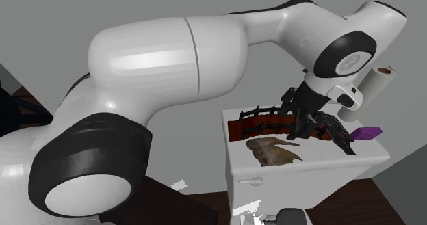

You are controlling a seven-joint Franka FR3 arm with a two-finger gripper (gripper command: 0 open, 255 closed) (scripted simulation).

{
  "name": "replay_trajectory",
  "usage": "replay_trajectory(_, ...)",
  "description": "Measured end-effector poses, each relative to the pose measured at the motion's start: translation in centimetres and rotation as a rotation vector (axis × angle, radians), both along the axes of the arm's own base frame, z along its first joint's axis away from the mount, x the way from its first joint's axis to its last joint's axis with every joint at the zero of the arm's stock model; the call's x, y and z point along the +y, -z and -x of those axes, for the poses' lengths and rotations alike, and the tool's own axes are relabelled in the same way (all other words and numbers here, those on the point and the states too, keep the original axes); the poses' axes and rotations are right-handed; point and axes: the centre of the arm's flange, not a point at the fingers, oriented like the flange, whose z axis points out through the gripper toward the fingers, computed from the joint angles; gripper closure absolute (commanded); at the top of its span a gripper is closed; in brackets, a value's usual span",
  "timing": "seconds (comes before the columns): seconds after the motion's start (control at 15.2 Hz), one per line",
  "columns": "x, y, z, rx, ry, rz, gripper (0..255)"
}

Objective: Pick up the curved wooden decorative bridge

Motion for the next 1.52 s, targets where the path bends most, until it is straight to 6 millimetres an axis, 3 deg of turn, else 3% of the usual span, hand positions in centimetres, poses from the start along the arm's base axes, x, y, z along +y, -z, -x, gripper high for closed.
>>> replay_trajectory(0.07,0.0,0.4,0.0,0.000,0.000,0.000,0)
replay_trajectory(0.13,0.1,0.6,0.0,0.000,0.000,0.000,255)
replay_trajectory(0.79,0.1,0.7,0.0,-0.001,0.001,0.001,255)
replay_trajectory(1.52,0.0,-4.5,-0.2,0.000,0.000,0.000,255)
